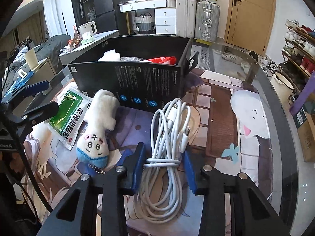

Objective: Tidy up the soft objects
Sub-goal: 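Close the right gripper on the white cable and lift it, then grasp the green-labelled packet with left gripper while right holds the cable up, then carry the cable and green packet over the black box with both grippers, then open both grippers to drop the cable and packet into the box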

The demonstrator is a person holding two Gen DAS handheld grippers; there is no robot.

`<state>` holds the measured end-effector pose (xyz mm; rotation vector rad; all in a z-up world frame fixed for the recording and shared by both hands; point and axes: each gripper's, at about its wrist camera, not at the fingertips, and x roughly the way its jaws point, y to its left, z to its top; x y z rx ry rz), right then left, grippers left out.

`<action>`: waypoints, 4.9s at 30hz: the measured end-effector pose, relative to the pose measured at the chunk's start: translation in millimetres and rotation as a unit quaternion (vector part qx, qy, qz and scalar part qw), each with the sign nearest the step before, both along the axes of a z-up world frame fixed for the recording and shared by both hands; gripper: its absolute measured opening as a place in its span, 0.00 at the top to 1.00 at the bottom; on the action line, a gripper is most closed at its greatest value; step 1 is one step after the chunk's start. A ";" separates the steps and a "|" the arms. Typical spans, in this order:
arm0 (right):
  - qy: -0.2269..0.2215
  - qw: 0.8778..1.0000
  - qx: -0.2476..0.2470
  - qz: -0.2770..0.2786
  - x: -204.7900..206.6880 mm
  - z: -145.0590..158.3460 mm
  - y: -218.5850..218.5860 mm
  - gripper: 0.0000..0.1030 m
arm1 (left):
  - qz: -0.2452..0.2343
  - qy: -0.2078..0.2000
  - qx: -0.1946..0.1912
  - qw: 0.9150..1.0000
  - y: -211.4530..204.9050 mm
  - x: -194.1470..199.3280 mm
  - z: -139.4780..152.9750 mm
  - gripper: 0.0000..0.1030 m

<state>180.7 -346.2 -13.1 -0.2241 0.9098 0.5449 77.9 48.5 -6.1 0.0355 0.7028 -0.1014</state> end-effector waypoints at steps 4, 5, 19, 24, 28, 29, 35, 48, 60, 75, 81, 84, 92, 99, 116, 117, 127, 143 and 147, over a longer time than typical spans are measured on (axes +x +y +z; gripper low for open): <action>-0.008 1.000 0.018 0.000 -5.8 4.3 -7.1 0.65 | -0.002 0.004 0.002 1.000 1.3 0.4 -1.3 0.00; -0.009 1.000 0.023 -0.001 -6.4 5.9 -8.6 0.64 | -0.003 0.006 0.003 1.000 1.5 1.0 -2.1 0.00; -0.026 0.999 0.041 0.009 -14.0 21.1 -12.9 0.67 | -0.035 0.026 0.035 0.998 -16.0 4.2 -6.0 0.01; -0.015 0.999 0.034 0.009 -13.6 14.0 -12.3 0.67 | -0.044 0.042 0.040 0.997 -19.1 7.6 -9.1 0.19; -0.011 0.999 0.032 0.007 -12.8 12.8 -13.6 0.67 | -0.055 0.051 0.035 0.997 -20.4 10.4 -11.2 0.34; -0.011 0.999 0.031 0.006 -12.6 12.1 -13.9 0.67 | -0.057 0.055 0.035 0.996 -21.3 11.4 -12.5 0.41; -0.008 1.000 0.023 0.003 -10.4 8.3 -14.1 0.67 | -0.064 0.062 0.041 0.995 -22.4 14.1 -13.9 0.44; 0.003 1.000 0.019 0.007 -9.5 2.7 -12.7 0.67 | -0.076 0.073 0.095 0.990 -41.9 16.1 -19.3 0.27; 0.006 1.000 0.014 0.013 -11.4 0.3 -12.5 0.62 | -0.089 0.054 0.040 0.994 -25.8 8.1 -8.2 0.72; -0.006 1.000 -0.005 0.022 -18.8 -0.5 -6.6 0.68 | -0.080 0.024 -0.006 0.996 -7.0 -6.9 0.6 0.80; -0.014 1.000 0.000 0.024 -22.6 2.9 -9.1 0.68 | -0.078 0.009 -0.017 0.997 -3.5 -13.0 8.4 0.80; -0.019 1.000 0.005 0.023 -24.8 5.6 -12.7 0.68 | -0.074 0.003 -0.019 0.997 -0.7 -15.9 12.8 0.80; -0.039 0.998 0.046 0.023 -34.8 28.8 -23.8 0.68 | -0.059 -0.029 -0.033 0.997 7.4 -22.9 33.6 0.80; -0.078 0.993 0.081 0.029 -39.2 62.4 -22.7 0.68 | -0.052 -0.059 -0.047 0.996 13.3 -18.8 50.0 0.80; -0.116 0.984 0.126 0.046 1.9 97.8 3.7 0.68 | -0.054 -0.101 -0.045 0.992 7.9 18.7 76.8 0.80; -0.116 0.983 0.130 0.050 5.3 98.9 5.8 0.68 | -0.054 -0.101 -0.043 0.992 7.3 21.0 77.2 0.80; -0.114 0.982 0.140 0.056 38.5 100.5 17.2 0.68 | -0.053 -0.103 -0.045 0.992 0.6 50.7 74.4 0.80; -0.084 0.986 0.125 0.070 79.8 79.3 39.1 0.68 | -0.053 -0.077 -0.041 0.995 -7.5 89.4 53.0 0.80; -0.082 0.987 0.117 0.077 87.5 77.1 47.3 0.68 | -0.053 -0.072 -0.041 0.995 -8.0 94.1 50.2 0.80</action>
